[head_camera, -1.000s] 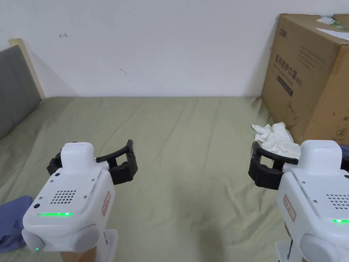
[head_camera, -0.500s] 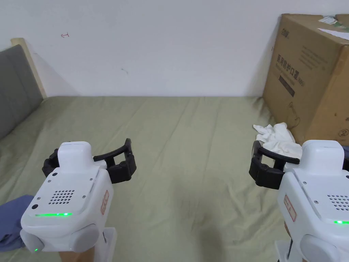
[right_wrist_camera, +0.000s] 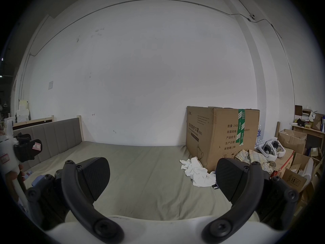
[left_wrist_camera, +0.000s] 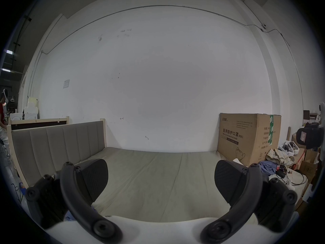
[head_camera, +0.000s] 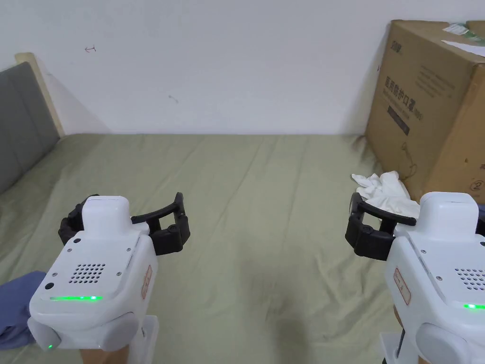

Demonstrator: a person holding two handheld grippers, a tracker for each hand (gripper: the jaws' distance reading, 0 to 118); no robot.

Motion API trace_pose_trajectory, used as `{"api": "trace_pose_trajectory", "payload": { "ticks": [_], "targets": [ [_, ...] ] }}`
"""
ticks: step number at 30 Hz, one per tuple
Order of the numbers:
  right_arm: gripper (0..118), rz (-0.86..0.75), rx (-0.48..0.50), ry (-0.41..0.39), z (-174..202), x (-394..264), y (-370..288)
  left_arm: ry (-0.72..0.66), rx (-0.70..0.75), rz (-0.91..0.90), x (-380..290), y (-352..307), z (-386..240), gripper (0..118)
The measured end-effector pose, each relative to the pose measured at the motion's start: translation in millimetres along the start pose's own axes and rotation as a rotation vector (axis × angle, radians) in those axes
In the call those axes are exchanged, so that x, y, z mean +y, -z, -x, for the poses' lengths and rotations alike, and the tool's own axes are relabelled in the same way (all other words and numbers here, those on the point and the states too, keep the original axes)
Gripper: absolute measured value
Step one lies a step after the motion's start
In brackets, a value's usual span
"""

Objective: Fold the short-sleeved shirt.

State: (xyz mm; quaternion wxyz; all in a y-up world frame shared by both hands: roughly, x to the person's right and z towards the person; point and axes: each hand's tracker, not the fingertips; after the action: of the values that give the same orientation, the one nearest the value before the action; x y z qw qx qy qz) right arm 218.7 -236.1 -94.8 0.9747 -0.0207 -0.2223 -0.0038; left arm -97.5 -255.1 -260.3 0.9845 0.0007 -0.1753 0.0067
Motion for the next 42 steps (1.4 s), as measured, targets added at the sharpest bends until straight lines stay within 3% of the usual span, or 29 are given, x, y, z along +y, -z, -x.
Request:
{"api": "trace_pose_trajectory", "payload": {
  "ticks": [42],
  "targets": [
    [118,-0.002,0.003,-0.003,3.4,3.0,-3.0,0.015,0.005,0.002,0.6,-2.0,0.6,118]
  ]
}}
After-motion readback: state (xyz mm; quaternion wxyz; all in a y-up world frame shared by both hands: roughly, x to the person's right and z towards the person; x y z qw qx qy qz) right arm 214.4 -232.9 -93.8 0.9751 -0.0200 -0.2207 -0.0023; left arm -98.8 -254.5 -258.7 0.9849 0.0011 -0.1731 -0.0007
